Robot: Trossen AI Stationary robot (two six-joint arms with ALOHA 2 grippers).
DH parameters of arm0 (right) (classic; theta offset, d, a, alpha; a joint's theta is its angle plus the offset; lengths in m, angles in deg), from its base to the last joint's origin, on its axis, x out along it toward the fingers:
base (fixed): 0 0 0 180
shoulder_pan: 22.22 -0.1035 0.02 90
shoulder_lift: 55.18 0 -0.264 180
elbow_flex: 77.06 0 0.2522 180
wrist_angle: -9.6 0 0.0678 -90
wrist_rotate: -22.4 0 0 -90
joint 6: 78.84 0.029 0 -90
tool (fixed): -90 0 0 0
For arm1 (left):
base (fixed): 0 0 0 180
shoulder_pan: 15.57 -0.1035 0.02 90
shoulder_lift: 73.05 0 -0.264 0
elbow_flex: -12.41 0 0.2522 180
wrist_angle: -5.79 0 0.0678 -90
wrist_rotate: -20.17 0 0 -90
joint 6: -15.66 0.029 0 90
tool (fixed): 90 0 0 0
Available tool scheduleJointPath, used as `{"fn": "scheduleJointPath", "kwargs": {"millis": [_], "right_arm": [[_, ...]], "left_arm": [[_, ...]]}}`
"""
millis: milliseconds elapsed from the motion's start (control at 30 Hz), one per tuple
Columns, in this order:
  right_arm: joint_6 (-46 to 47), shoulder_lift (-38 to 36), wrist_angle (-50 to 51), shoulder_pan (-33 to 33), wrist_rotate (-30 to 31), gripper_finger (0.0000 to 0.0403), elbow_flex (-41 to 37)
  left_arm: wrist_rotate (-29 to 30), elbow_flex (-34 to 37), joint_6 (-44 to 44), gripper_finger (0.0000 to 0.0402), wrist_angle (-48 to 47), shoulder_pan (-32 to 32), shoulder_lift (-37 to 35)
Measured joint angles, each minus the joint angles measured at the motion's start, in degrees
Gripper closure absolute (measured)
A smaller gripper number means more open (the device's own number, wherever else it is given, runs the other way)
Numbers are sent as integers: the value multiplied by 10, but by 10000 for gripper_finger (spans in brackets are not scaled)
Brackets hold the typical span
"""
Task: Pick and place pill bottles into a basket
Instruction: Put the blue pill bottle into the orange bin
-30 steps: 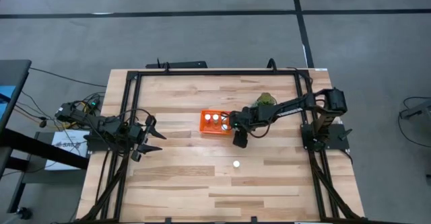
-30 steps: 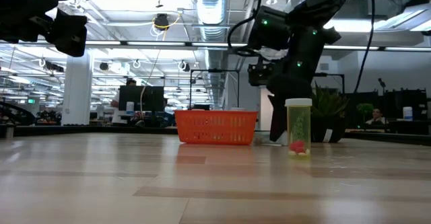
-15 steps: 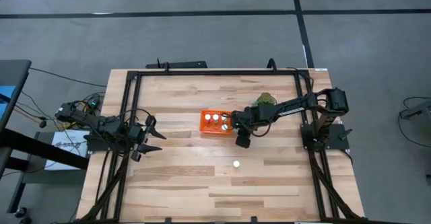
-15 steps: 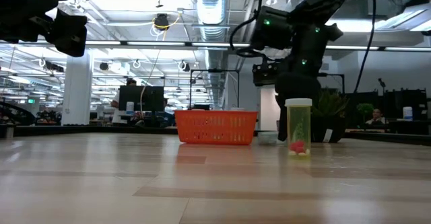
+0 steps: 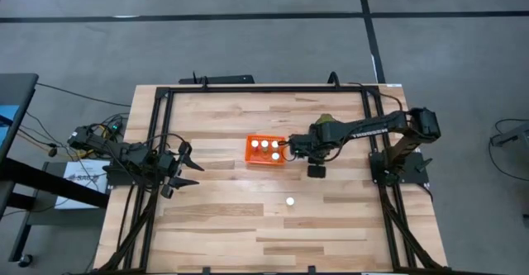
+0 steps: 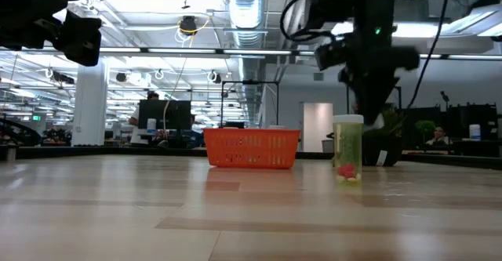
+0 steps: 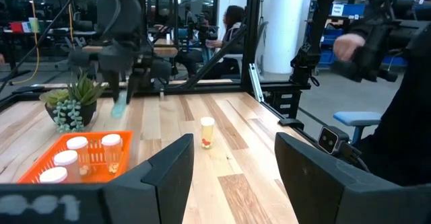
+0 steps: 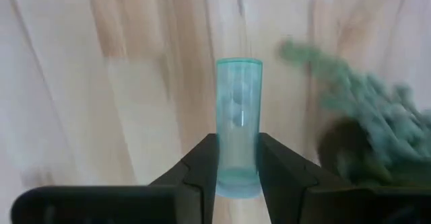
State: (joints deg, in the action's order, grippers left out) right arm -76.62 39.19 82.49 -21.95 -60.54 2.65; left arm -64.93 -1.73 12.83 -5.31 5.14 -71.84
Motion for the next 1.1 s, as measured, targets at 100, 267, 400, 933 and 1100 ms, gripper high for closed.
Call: {"fn": "scheduleJointPath", "kwargs": {"millis": [100,267,400,933,1100], "right_arm": [[-22,6,73,-13,6,317,35],[-57,41,183,-36,37,318,98],[-81,78,264,-57,98,318,161],[-252,113,220,-137,384,315,295],[-354,114,138,-152,427,315,297]], "left_arm": [[0,0,0,204,0,0,0],[0,0,0,204,0,0,0],[0,0,0,204,0,0,0],[0,0,0,204,0,0,0],[0,0,0,204,1,0,0]]}}
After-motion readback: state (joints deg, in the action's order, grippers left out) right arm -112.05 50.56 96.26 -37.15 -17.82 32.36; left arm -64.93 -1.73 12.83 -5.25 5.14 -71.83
